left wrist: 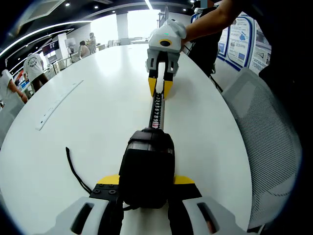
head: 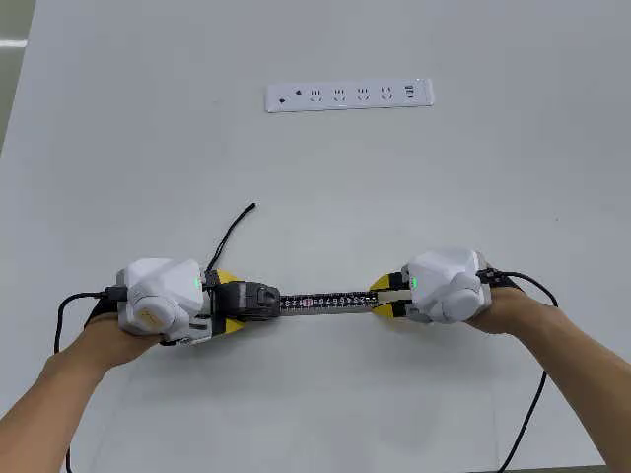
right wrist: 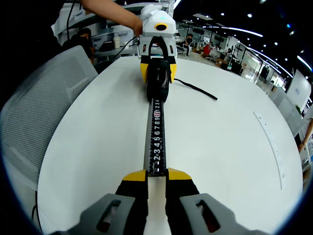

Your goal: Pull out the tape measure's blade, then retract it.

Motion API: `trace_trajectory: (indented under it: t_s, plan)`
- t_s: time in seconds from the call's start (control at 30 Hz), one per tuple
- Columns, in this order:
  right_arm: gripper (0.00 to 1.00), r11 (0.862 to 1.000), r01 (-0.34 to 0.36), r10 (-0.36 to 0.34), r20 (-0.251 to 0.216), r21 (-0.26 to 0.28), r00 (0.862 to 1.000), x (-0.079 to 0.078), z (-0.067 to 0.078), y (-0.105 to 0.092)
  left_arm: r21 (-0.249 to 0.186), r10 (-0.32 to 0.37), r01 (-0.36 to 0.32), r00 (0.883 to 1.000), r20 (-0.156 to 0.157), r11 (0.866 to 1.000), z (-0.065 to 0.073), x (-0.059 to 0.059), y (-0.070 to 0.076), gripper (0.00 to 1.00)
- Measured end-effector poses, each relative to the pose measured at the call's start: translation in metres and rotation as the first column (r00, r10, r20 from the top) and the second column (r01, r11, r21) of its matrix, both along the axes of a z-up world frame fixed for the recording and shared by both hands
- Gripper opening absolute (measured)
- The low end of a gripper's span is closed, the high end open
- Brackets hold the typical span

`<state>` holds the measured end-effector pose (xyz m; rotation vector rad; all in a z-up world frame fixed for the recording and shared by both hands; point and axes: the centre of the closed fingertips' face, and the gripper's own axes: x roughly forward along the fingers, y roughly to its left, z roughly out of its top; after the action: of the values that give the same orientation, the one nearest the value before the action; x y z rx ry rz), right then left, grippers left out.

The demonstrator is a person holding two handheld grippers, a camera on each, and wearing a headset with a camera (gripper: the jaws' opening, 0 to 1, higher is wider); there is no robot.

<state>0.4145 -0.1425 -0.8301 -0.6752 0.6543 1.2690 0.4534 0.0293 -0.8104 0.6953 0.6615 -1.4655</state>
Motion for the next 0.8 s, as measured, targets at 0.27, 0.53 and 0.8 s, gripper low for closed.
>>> trace_trajectory:
  t_s: [0.27,0.53,0.8]
  plan:
    - [0.11,1.0,0.006,-0.006,-0.001,-0.01,1.0,-0.002,-0.001,-0.011,0.0,0.0,0.0,1.0,0.0,1.0,-0.001,0.0,-0.001,0.32]
    - [0.11,1.0,0.01,-0.01,-0.004,-0.017,1.0,-0.003,-0.001,-0.018,0.001,0.002,-0.002,1.0,-0.001,1.0,-0.001,0.001,-0.001,0.32]
    - [0.11,1.0,0.01,-0.01,-0.005,-0.025,1.0,-0.004,0.0,-0.025,0.001,0.004,-0.004,1.0,-0.001,1.0,-0.001,0.001,-0.001,0.32]
